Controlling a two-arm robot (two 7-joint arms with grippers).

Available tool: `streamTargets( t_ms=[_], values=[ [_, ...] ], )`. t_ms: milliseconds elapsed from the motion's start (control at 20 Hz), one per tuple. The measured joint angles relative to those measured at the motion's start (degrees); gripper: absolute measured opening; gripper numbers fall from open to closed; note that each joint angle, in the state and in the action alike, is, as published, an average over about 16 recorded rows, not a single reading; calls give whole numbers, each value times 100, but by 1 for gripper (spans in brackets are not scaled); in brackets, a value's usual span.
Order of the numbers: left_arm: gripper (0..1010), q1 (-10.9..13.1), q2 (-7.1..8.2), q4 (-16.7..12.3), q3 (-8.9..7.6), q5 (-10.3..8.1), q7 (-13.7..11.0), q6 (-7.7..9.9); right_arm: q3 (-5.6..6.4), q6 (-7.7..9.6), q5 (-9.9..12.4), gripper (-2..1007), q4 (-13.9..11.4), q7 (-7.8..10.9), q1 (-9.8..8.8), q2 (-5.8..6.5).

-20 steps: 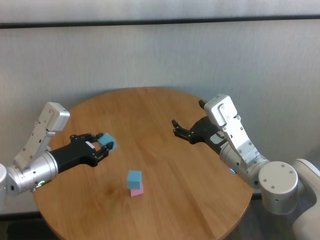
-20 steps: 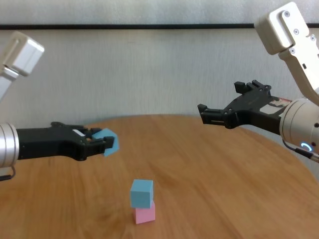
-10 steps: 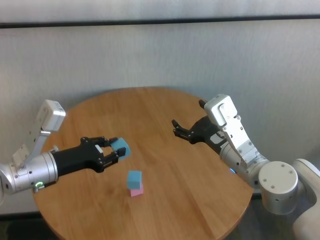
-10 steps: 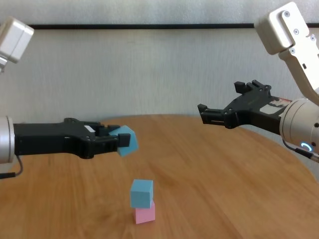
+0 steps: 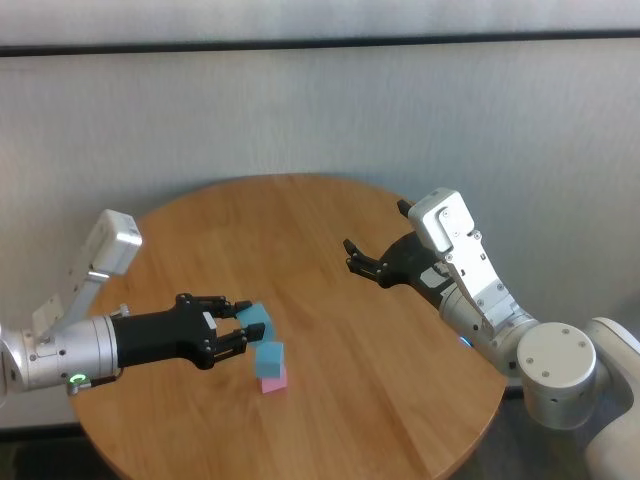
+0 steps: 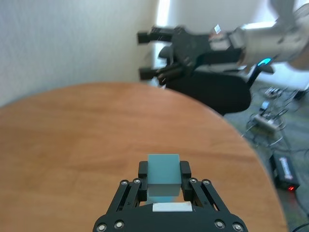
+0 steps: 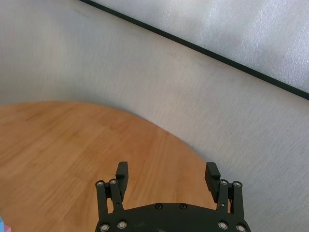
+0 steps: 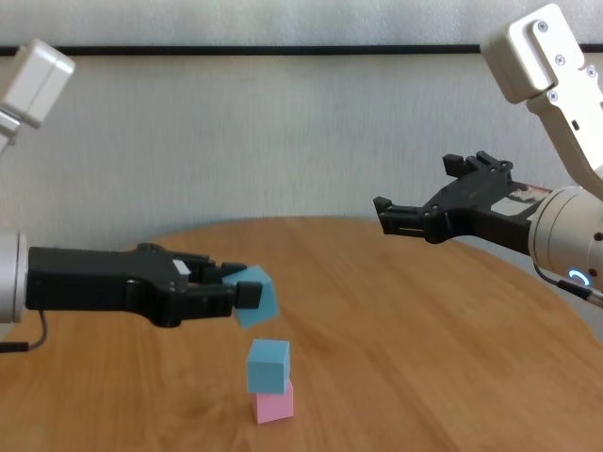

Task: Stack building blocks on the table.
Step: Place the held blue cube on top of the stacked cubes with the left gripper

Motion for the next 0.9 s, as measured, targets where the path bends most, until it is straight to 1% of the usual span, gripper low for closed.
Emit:
streamTargets(
  t_ms=[200, 500, 900],
  values=[
    [397, -88, 37, 48, 146, 45, -61, 36, 0, 0, 0, 1001, 0, 0, 0, 0],
    [396, -227, 38, 144, 334, 112, -87, 46, 0, 0, 0, 1001, 0, 0, 0, 0],
    [396, -358, 15, 257, 528, 86, -156, 17, 0, 0, 0, 1001, 0, 0, 0, 0]
  ],
)
